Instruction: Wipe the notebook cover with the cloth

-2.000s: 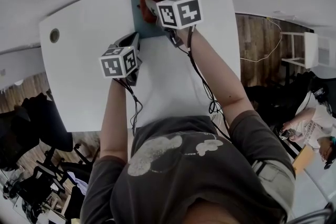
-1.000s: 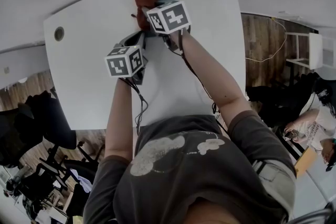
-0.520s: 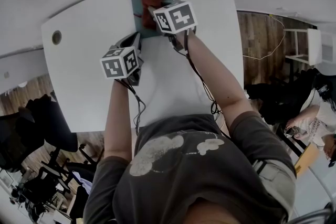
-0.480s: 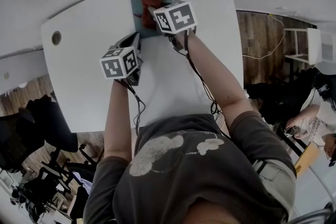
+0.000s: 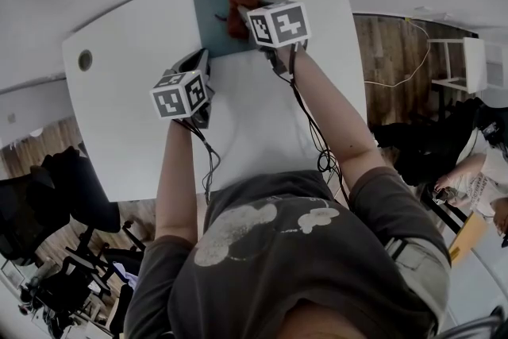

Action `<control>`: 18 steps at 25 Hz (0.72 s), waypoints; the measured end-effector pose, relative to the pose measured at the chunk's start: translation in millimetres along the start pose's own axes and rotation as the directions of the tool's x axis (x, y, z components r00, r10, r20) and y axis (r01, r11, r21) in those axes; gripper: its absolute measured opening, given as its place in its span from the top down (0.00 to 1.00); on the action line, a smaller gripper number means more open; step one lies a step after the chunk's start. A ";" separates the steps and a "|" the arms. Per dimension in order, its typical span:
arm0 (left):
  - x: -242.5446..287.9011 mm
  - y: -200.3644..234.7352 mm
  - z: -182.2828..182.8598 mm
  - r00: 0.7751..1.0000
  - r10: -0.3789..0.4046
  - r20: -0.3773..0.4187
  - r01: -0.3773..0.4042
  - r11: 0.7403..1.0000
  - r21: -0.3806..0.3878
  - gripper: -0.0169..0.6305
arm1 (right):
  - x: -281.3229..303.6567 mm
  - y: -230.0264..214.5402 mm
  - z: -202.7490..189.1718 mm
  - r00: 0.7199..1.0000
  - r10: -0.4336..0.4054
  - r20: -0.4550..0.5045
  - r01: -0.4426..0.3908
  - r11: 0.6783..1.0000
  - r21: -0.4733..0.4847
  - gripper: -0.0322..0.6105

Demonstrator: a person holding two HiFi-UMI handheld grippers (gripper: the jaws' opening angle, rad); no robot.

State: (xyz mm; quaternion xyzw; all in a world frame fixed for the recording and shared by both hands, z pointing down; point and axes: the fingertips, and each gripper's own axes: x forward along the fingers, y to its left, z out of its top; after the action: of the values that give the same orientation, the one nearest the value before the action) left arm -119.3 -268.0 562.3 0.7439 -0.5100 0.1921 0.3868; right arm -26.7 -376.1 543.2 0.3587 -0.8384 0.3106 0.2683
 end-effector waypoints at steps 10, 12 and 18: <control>0.6 0.6 -0.3 1.000 0.013 0.005 -0.013 1.000 0.022 0.96 | -15.0 -23.0 -3.6 0.999 -0.048 0.009 0.048 0.998 0.027 0.83; 0.7 1.0 -0.4 1.000 0.016 0.007 -0.016 1.000 0.025 0.96 | -17.1 -26.2 -5.1 0.998 -0.055 0.010 0.055 0.998 0.035 0.83; 0.7 -1.0 -0.4 0.999 0.028 0.018 -0.029 0.999 0.032 0.96 | -26.9 -34.6 -9.8 0.997 -0.073 0.009 0.073 0.996 0.052 0.83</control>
State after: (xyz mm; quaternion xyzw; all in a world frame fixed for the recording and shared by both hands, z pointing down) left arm -118.1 -267.9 562.7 0.7443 -0.5207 0.1992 0.3677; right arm 18.2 -376.4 543.0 0.3976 -0.8180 0.3200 0.2654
